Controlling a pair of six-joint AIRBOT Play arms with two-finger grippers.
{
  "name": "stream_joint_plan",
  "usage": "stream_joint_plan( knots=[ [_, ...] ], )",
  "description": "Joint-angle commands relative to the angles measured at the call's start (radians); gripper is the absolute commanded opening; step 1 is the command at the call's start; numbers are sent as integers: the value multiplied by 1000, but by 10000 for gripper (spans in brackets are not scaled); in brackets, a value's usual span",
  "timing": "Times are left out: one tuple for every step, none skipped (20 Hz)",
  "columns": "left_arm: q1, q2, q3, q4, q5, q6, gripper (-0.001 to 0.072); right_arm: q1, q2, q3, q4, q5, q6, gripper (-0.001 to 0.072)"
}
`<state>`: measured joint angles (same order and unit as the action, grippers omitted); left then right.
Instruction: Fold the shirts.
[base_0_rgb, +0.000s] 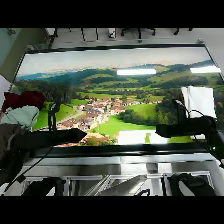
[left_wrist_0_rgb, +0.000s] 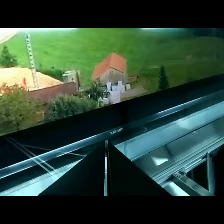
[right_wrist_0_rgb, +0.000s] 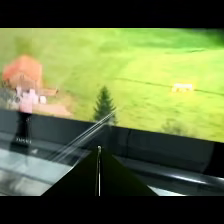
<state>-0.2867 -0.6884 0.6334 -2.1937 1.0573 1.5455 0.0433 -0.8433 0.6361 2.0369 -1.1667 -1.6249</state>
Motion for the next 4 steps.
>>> stream_joint_plan(
  knots=[
    [-41, 43, -50, 1, -59, -19, 19, 40, 26, -31, 6, -3, 9, 21],
    [-41, 58, -56, 0, -68, -19, 19, 40, 26, -31, 6, -3, 9, 20],
    [-41, 71, -57, 2, -67, -19, 19, 40, 26, -31, 6, -3, 9, 21],
    [-41, 82, -58, 0, -66, -21, 19, 40, 26, -31, 6, -3, 9, 21]
  ],
)
